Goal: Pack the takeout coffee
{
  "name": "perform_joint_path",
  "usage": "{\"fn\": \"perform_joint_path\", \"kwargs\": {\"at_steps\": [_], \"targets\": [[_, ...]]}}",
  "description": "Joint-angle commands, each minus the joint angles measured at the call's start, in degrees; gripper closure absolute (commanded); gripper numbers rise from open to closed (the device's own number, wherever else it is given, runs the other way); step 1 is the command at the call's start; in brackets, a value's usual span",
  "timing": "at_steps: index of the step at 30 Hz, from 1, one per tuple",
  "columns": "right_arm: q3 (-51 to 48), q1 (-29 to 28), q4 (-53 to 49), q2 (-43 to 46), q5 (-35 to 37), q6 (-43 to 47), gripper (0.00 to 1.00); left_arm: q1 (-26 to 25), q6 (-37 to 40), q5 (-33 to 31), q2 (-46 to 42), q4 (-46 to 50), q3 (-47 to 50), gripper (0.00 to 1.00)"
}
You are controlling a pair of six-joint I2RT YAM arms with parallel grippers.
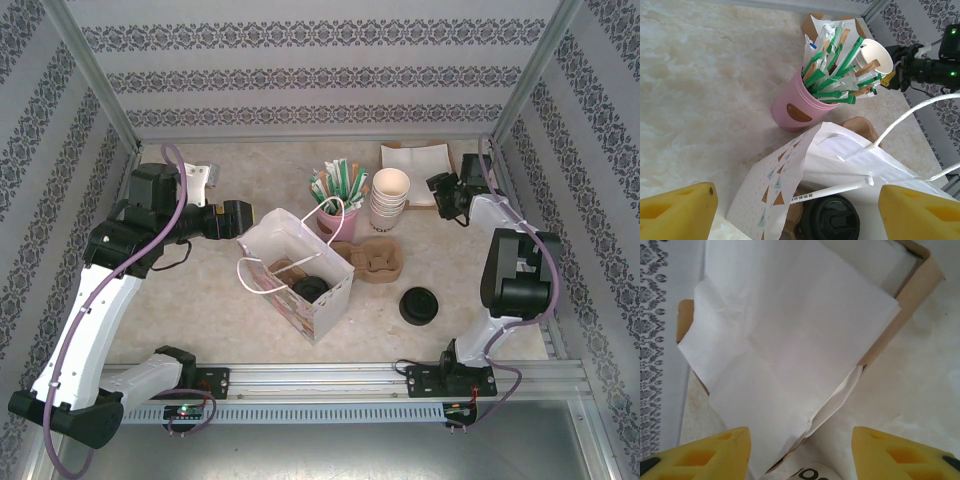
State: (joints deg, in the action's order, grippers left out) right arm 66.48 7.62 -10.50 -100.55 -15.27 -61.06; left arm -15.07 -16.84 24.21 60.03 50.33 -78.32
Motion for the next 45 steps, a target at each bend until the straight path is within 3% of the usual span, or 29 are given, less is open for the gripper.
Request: {"fn": "perform_joint_path", "kwargs": {"at_steps": [1, 32, 45], "targets": [[-0.5, -1.0, 2.7, -1.7, 1.0, -2.4, 0.44, -0.9, -0.7, 0.4, -0.4, -2.0, 0.2, 0.15], [1.0, -1.6, 10.1, -4.8, 2.3, -5.6, 0.66, -0.9, -0.2, -1.4, 0.4, -1.6, 0.2, 0.15], [0.4, -2.0, 13.4, -7.4, 2.8, -6.6, 0.67, -0.9, 0.0, -1.7, 0.6, -1.7, 0.4, 0.15]]}}
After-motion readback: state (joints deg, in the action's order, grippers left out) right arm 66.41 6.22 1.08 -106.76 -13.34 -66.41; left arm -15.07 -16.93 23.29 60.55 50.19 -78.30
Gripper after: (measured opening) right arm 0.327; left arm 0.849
